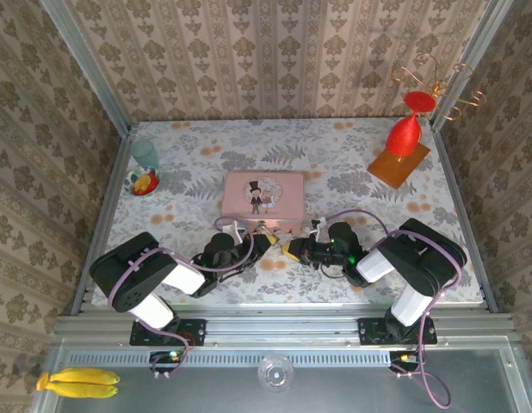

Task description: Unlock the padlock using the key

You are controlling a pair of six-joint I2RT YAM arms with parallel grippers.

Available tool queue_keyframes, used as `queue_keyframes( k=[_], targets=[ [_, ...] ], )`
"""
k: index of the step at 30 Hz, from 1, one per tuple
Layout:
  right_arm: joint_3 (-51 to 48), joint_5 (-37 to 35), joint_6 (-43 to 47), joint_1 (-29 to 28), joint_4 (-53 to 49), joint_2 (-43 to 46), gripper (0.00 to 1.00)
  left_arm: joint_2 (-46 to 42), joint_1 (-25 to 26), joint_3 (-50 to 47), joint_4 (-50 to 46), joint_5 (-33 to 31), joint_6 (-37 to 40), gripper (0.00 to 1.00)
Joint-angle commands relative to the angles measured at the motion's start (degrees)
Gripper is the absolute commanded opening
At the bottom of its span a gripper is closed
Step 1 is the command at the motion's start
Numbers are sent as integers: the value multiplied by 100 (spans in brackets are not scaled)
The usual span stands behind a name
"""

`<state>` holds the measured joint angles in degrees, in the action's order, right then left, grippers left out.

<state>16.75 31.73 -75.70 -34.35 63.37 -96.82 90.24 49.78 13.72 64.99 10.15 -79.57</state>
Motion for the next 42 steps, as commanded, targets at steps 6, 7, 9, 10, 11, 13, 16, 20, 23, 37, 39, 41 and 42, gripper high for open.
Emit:
queue_keyframes(
  k=[6,7,9,10,11,13,16,20,23,37,39,41,42],
  targets=[
    [-18,-174,17,208,75,11,0,-285,110,114,829,567,35,0],
    [-14,-166,38,220,20,22,0,-285,106,123,823,567,31,0],
    [17,-115,22,218,46,14,0,-274,111,140,822,584,31,0],
    [18,-103,-9,219,90,3,0,-265,106,140,823,593,31,0],
    [13,-108,-23,227,126,-4,0,-260,111,149,823,600,30,0],
    [11,-123,-41,262,151,18,0,-251,110,149,818,602,25,0],
    [21,-114,-35,286,114,38,0,-241,127,174,823,618,34,0],
    [58,-105,-44,288,104,41,0,-230,143,219,822,645,29,0],
    [65,-92,-66,288,120,49,0,-232,156,254,823,637,39,0],
    [8,-405,-459,-104,474,16,0,-169,240,421,834,583,81,0],
    [11,-463,-530,-142,642,-66,0,-169,249,430,839,584,96,0],
    [-30,-489,-614,-138,847,-156,0,-195,259,426,833,584,112,0],
    [-44,-503,-642,-126,925,-192,0,-205,256,422,831,591,122,0]
  ],
)
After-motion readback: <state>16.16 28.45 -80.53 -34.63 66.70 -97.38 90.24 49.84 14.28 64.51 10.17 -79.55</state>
